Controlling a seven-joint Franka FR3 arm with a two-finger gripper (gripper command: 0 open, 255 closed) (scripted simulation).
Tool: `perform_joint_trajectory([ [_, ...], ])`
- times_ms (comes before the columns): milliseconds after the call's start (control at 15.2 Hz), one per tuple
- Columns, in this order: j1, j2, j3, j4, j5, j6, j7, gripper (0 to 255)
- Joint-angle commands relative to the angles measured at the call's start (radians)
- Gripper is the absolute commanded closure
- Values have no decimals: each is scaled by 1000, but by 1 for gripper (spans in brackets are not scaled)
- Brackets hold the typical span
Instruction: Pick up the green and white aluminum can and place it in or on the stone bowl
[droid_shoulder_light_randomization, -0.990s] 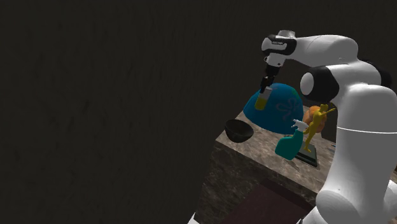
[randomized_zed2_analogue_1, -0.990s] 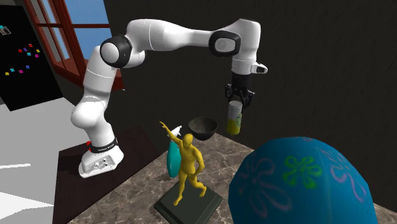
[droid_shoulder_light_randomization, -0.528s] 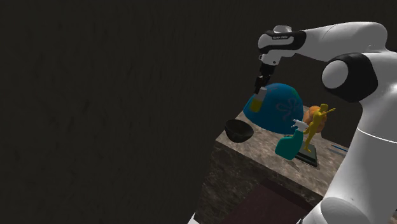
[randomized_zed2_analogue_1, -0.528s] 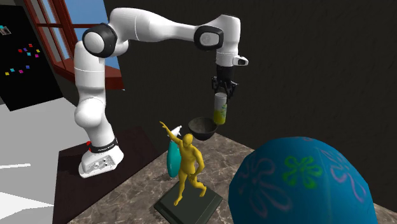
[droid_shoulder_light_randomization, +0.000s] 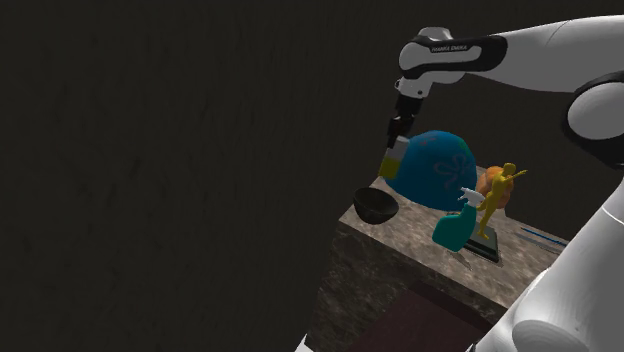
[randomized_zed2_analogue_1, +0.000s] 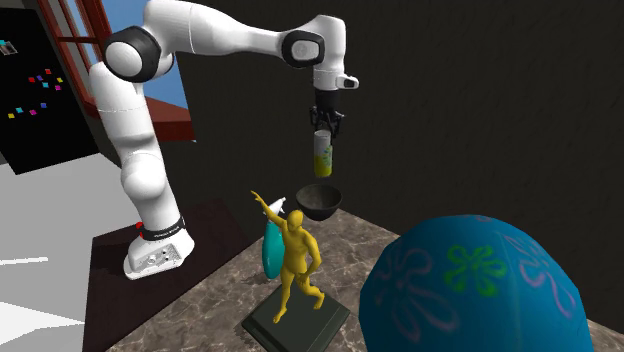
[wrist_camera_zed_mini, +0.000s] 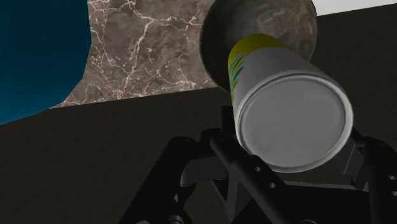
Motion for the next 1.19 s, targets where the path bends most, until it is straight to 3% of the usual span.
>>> perform_joint_trajectory([
  [0, 16, -36, 14, -46, -13, 13, 35, 255],
  [1122, 14, -9, 13, -246, -4, 238, 27, 255],
])
